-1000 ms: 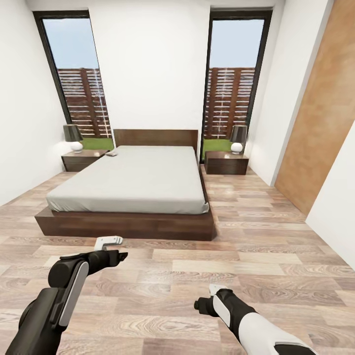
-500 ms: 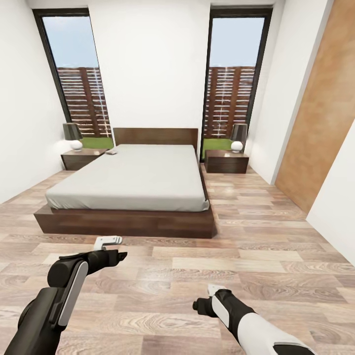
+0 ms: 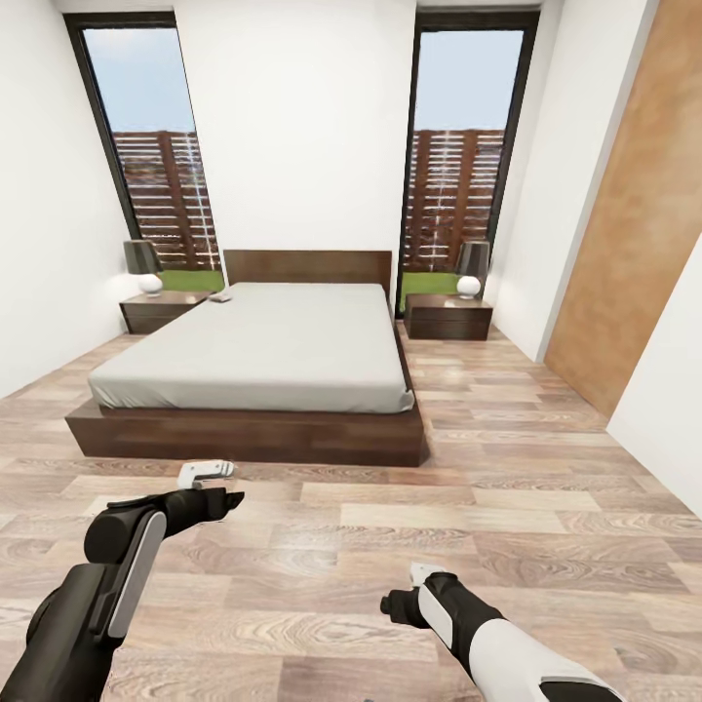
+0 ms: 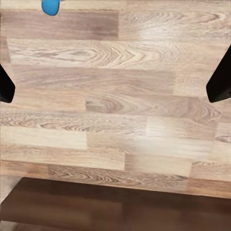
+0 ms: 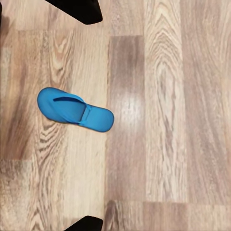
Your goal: In the bedroom, move the book from the bed onto either nightstand, and place the two sandals side by side next to the bed.
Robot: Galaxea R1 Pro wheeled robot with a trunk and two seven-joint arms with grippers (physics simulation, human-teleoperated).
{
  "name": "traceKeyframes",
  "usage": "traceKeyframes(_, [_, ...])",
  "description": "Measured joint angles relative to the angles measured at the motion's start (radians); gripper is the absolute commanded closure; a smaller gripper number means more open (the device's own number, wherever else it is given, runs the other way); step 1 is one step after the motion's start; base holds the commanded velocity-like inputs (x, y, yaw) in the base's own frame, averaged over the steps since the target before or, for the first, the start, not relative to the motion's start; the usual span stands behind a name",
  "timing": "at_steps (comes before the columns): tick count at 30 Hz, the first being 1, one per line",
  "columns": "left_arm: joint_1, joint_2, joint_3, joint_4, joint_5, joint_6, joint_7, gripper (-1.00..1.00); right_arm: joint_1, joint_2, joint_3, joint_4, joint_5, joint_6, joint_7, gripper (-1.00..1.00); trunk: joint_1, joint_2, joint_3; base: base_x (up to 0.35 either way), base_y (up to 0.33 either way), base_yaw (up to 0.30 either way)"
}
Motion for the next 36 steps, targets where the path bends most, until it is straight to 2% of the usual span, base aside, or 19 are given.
traceKeyframes(2, [-0.006, 0.008, 0.013, -0.001, 0.002, 0.000, 0.000, -1.00, 0.000, 0.000, 0.000, 0.000, 0.000, 0.000, 0.000, -1.00, 0.008, -0.014, -0.006, 0.000, 0.000, 0.000])
traceKeyframes(5, [-0.022, 0.032, 0.059, -0.001, 0.005, 0.000, 0.000, -1.00, 0.000, 0.000, 0.000, 0.000, 0.000, 0.000, 0.000, -1.00, 0.019, -0.035, -0.016, 0.000, 0.000, 0.000])
traceKeyframes(7, [-0.026, 0.039, 0.073, -0.001, 0.011, 0.000, 0.000, -1.00, 0.000, 0.000, 0.000, 0.000, 0.000, 0.000, 0.000, -1.00, 0.027, -0.049, -0.022, 0.000, 0.000, 0.000])
traceKeyframes(9, [-0.032, 0.060, 0.094, -0.001, 0.030, 0.000, 0.000, -1.00, 0.000, 0.000, 0.000, 0.001, 0.000, 0.001, 0.000, -1.00, 0.035, -0.063, -0.028, 0.000, 0.000, 0.000])
traceKeyframes(12, [-0.040, 0.109, 0.113, -0.001, 0.082, 0.000, 0.000, -1.00, 0.000, 0.000, 0.000, 0.002, 0.000, 0.001, 0.000, -1.00, 0.046, -0.084, -0.038, 0.000, 0.000, 0.000])
traceKeyframes(13, [-0.040, 0.110, 0.113, -0.001, 0.085, 0.000, 0.000, -1.00, 0.000, 0.000, 0.000, 0.002, 0.000, 0.001, 0.000, -1.00, 0.050, -0.091, -0.041, 0.000, 0.000, 0.000])
traceKeyframes(15, [-0.043, 0.146, 0.120, -0.001, 0.135, 0.000, 0.000, -1.00, 0.000, 0.000, 0.000, 0.002, 0.000, 0.000, 0.000, -1.00, 0.058, -0.105, -0.047, 0.000, 0.000, 0.000])
traceKeyframes(18, [-0.045, 0.199, 0.127, 0.000, 0.230, 0.000, 0.000, -1.00, 0.000, 0.000, 0.000, 0.002, 0.000, 0.000, 0.000, -1.00, 0.069, -0.126, -0.056, 0.000, 0.000, 0.000])
traceKeyframes(19, [-0.045, 0.199, 0.127, 0.000, 0.232, 0.000, 0.000, -1.00, 0.000, 0.000, 0.000, 0.002, 0.000, 0.000, 0.000, -1.00, 0.073, -0.133, -0.060, 0.000, 0.000, 0.000])
traceKeyframes(22, [-0.047, 0.245, 0.129, 0.001, 0.317, 0.000, 0.000, -1.00, 0.000, 0.000, 0.000, 0.002, 0.000, 0.000, 0.000, -1.00, 0.084, -0.154, -0.069, 0.000, 0.000, 0.000])
traceKeyframes(24, [-0.047, 0.266, 0.130, 0.001, 0.357, 0.000, 0.000, -1.00, 0.000, 0.000, 0.000, 0.002, 0.000, 0.000, 0.000, -1.00, 0.092, -0.168, -0.075, 0.000, 0.000, 0.000])
traceKeyframes(25, [-0.047, 0.267, 0.130, 0.001, 0.358, 0.000, 0.000, -1.00, 0.000, 0.000, 0.000, 0.002, 0.000, 0.000, 0.000, -1.00, 0.096, -0.175, -0.078, 0.000, 0.000, 0.000])
traceKeyframes(29, [-0.047, 0.289, 0.132, 0.001, 0.399, 0.000, 0.000, -1.00, 0.000, 0.000, 0.000, 0.002, 0.000, 0.001, 0.000, -1.00, 0.111, -0.203, -0.091, 0.000, 0.000, 0.000])
traceKeyframes(36, [-0.047, 0.298, 0.133, 0.002, 0.418, 0.000, 0.001, -1.00, 0.000, 0.000, 0.000, 0.002, -0.001, 0.001, -0.001, -1.00, 0.138, -0.252, -0.113, 0.000, 0.000, 0.000])
